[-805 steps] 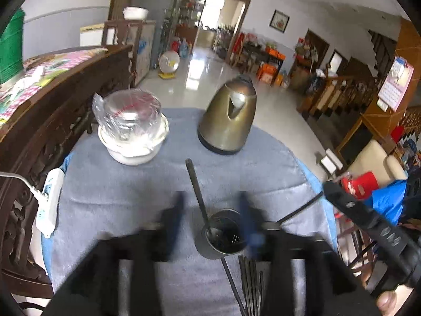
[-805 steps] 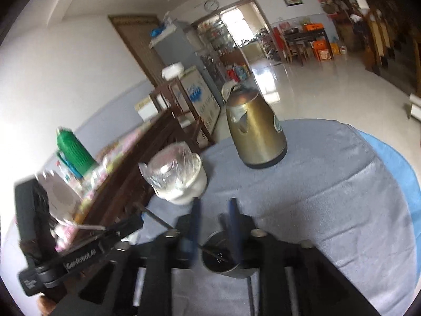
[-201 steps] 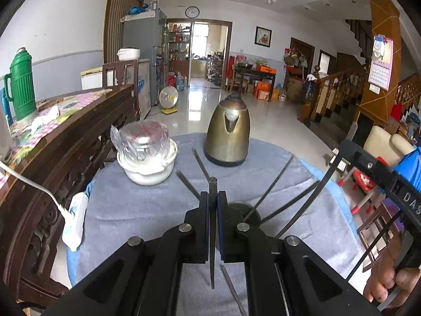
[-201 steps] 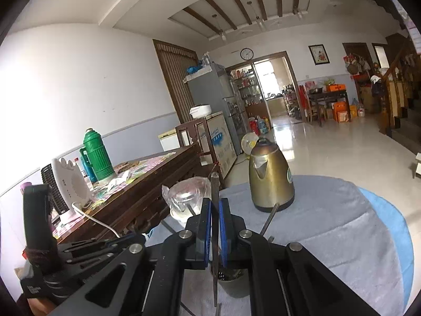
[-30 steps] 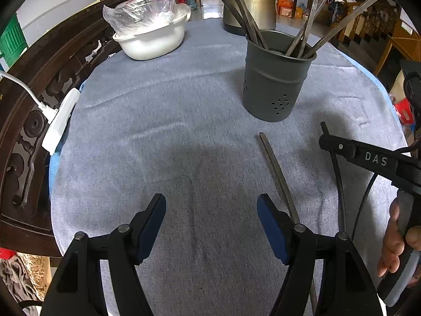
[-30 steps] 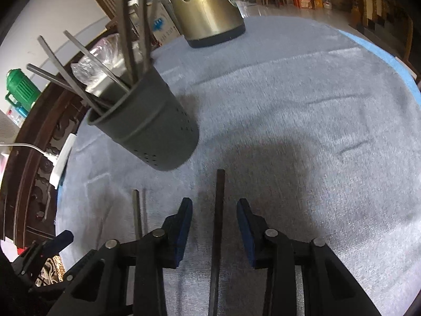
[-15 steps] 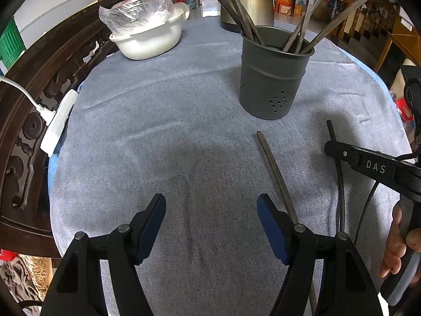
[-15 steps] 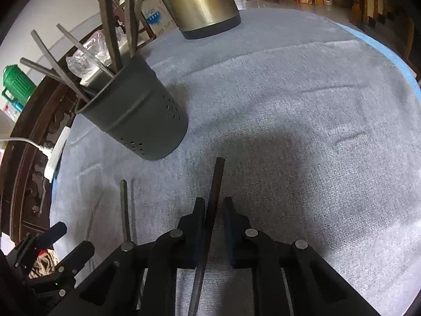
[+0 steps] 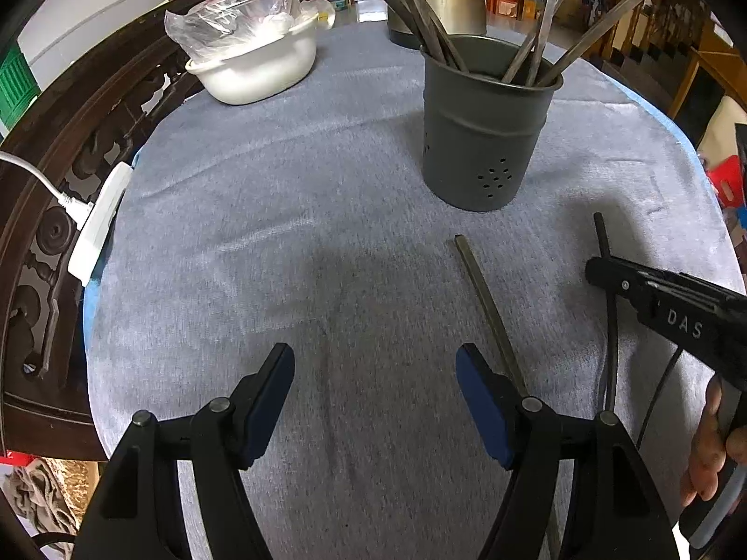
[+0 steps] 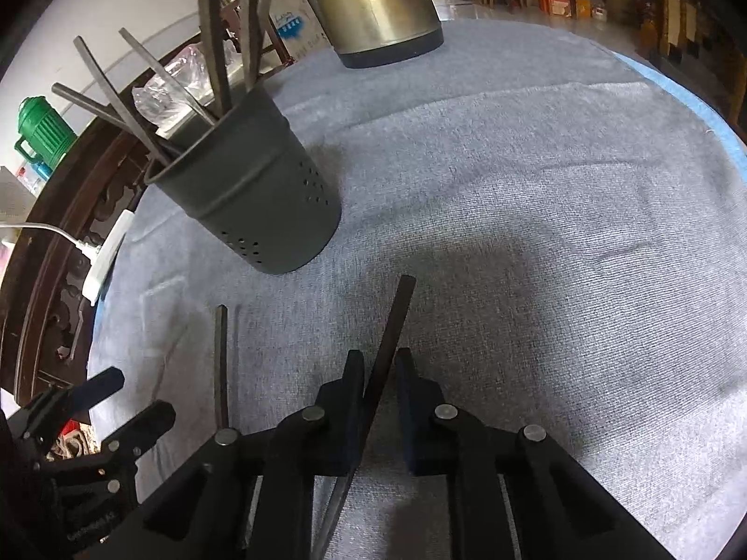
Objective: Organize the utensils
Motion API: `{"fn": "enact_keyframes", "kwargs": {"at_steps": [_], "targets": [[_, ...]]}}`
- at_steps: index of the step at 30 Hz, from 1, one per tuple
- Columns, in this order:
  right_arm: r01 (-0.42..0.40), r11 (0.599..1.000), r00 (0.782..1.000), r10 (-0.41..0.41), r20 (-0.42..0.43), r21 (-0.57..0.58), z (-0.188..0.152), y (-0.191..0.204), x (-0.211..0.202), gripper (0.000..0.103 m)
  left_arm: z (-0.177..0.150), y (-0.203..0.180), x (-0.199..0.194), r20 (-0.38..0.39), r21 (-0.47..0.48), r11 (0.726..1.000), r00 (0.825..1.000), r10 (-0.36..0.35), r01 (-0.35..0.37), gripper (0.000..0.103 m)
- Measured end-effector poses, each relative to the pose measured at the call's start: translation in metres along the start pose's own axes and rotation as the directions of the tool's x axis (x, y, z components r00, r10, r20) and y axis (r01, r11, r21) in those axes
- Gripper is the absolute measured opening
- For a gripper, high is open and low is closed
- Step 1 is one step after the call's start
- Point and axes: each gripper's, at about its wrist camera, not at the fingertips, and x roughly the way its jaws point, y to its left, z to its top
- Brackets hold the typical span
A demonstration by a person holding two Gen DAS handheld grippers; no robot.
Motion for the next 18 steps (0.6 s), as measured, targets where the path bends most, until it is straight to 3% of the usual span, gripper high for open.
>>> {"fn": "enact_keyframes", "kwargs": {"at_steps": [18], "targets": [[-0.102, 0.994, 0.995, 0.102, 0.007, 0.033, -0.006, -0.018, -0.006, 0.015, 0.016, -0.017, 0.011, -0.022, 0.016, 1.000, 1.000, -0.005, 0.005, 0.072]]}}
